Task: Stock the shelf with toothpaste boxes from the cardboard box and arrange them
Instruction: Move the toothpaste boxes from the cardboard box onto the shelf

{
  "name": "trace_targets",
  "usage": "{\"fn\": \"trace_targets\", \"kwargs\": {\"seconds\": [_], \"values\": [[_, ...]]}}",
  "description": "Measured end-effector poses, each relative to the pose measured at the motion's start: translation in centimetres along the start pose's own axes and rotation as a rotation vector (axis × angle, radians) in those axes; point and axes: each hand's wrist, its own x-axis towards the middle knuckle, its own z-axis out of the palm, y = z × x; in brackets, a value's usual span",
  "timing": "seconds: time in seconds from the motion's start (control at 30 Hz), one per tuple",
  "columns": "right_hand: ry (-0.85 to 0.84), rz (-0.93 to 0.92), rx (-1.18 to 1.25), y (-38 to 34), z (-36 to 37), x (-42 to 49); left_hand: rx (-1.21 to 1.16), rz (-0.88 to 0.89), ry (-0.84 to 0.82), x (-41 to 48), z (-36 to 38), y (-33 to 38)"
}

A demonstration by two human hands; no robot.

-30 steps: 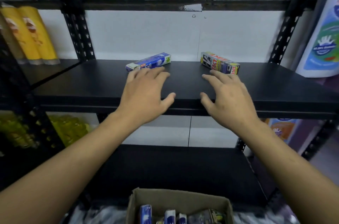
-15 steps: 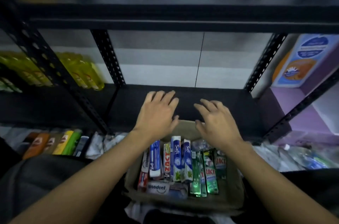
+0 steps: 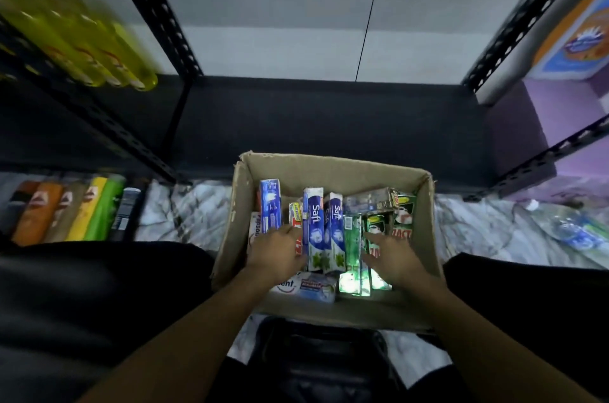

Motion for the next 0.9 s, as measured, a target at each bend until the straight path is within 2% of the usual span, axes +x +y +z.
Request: {"fn": "trace_targets", "kwargs": {"seconds": [0.1,0.27,0.47,0.73,0.9], "values": [[-0.047,0.049,0.084,1.4,2.2,1.0,-0.208,-0.047,-0.079,0.6,2.5,0.5],[-0.145,0.110,0.146,2.4,4.9,2.8,-0.328,-0.064,-0.180,2.1,5.7,1.4],[-0.210,0.227,0.347,2.6,6.6,4.5,-0.569,-0.192,-0.179,4.0,7.6,3.7],[-0.106,0.273,0.558,2.5,8.4,5.2,-0.810,-0.409,-0.075,4.1,9.2,7.1],[-0.104,0.271,0.637,2.8,9.3,5.0,-1.027,-0.527,-0.143,5.2,8.3,6.2]]}}
